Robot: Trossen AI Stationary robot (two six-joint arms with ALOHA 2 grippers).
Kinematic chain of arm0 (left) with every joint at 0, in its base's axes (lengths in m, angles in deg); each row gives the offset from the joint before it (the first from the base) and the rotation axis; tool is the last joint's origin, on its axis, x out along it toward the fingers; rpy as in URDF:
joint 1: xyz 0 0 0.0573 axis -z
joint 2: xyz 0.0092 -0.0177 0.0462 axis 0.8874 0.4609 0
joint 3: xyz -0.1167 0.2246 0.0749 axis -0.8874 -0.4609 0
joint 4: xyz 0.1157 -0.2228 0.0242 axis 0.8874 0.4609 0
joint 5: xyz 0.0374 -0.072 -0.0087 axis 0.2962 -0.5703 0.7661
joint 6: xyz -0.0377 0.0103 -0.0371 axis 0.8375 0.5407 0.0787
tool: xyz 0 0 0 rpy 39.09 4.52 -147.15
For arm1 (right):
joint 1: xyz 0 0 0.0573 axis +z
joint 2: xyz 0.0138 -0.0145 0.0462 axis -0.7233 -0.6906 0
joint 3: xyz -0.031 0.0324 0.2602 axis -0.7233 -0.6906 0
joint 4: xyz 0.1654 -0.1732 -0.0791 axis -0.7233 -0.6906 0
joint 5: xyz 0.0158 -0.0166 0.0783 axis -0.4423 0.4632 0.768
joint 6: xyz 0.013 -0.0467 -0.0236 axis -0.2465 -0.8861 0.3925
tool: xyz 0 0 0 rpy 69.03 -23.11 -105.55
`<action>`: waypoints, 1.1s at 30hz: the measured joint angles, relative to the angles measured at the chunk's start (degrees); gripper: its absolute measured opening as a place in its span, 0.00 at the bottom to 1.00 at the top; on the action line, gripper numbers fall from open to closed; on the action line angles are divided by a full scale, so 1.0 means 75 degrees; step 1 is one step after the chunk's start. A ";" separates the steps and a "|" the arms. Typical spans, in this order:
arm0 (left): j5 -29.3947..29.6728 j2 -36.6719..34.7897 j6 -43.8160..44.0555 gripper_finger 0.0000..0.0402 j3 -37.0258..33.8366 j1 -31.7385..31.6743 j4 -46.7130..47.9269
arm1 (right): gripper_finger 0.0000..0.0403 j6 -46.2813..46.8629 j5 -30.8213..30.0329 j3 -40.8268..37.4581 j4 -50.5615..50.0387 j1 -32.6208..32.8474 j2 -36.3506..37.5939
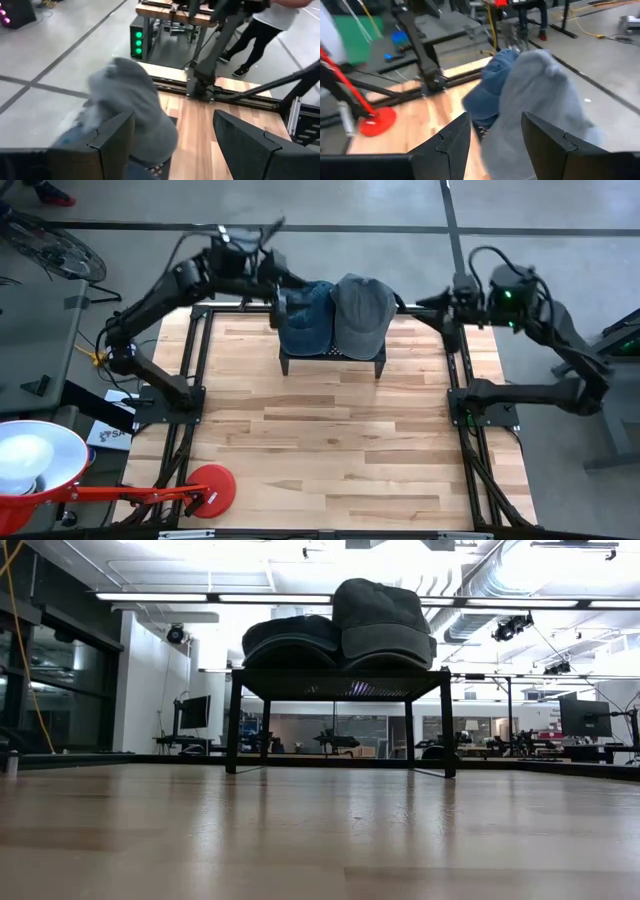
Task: Pick & Place hat
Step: Return to Home Position
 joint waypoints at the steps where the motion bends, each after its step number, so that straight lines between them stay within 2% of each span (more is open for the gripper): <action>1: 0.0126 -0.0118 0.0032 0.66 -0.0364 0.0135 -0.0302 | 0.42 0.0168 0.0096 -0.0350 0.0183 0.0000 0.0289; 6: 0.0089 -0.1077 0.0302 0.66 -0.2926 0.0630 -0.2573 | 0.42 0.1335 0.0525 -0.2702 0.2145 0.0020 0.1926; 9: -0.0350 -0.1884 0.0815 0.66 -0.4824 0.0605 -0.4393 | 0.42 0.1897 0.0439 -0.3984 0.3250 0.0195 0.2752; 12: -0.0566 -0.2723 0.1382 0.66 -0.6670 0.0595 -0.5992 | 0.42 0.2220 0.0015 -0.4954 0.4182 0.0425 0.3373; 17: -0.0090 -0.4487 0.2174 0.66 -0.9293 0.0598 -0.7780 | 0.42 0.2691 -0.0857 -0.5976 0.4833 0.0809 0.3992; 20: 0.0178 -0.5505 0.2598 0.66 -1.0492 0.0592 -0.8094 | 0.42 0.2923 -0.1000 -0.6510 0.5127 0.1057 0.4029; 24: 0.0231 -0.6764 0.2958 0.66 -1.1570 0.0598 -0.8192 | 0.42 0.3093 -0.1495 -0.7312 0.6814 0.1603 0.3919; 27: 0.0441 -0.7519 0.3219 0.66 -1.2208 0.0598 -0.8137 | 0.42 0.3123 -0.2125 -0.7853 0.7957 0.2163 0.3709; 33: 0.0522 -0.8522 0.3495 0.66 -1.3166 0.0594 -0.8049 | 0.42 0.3249 -0.3766 -0.8265 0.8509 0.3323 0.3006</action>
